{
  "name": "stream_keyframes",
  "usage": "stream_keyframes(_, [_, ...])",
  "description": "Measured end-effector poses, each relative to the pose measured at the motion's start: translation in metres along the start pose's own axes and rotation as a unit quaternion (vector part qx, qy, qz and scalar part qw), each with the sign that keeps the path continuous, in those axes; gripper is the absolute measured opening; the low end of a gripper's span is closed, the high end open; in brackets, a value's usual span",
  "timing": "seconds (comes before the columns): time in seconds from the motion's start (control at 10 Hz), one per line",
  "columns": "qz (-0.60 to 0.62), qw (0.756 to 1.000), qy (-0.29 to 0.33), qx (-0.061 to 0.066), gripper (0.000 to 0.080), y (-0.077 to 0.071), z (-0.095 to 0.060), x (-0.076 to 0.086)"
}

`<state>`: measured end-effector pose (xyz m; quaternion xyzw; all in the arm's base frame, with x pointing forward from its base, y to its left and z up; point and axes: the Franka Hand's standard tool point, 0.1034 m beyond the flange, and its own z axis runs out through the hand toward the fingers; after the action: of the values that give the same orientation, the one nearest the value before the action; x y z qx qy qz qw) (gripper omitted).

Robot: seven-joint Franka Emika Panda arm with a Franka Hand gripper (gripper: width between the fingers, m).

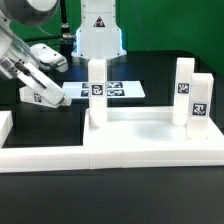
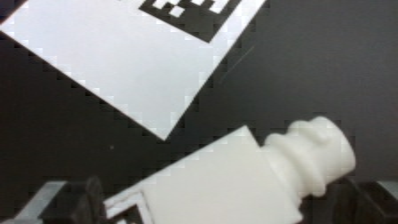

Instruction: Assemble desk

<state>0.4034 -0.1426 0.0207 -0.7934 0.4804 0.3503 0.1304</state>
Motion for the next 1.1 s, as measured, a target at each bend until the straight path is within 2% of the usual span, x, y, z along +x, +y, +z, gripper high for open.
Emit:
stream_keyframes(0.1, [0.012,1.0,-0.018,0.006,0.0649,0.0,0.002,-0.006])
stream_keyframes(0.2, [0.017,0.999,-0.033,0.005,0.0649,-0.001,0.004,-0.01])
stream_keyframes(0.4, [0.016,0.999,-0.028,-0.005,0.0649,-0.012,0.012,-0.015])
stream_keyframes(1.1, [0.02,0.999,-0.03,-0.002,0.0649,-0.008,0.013,-0.013])
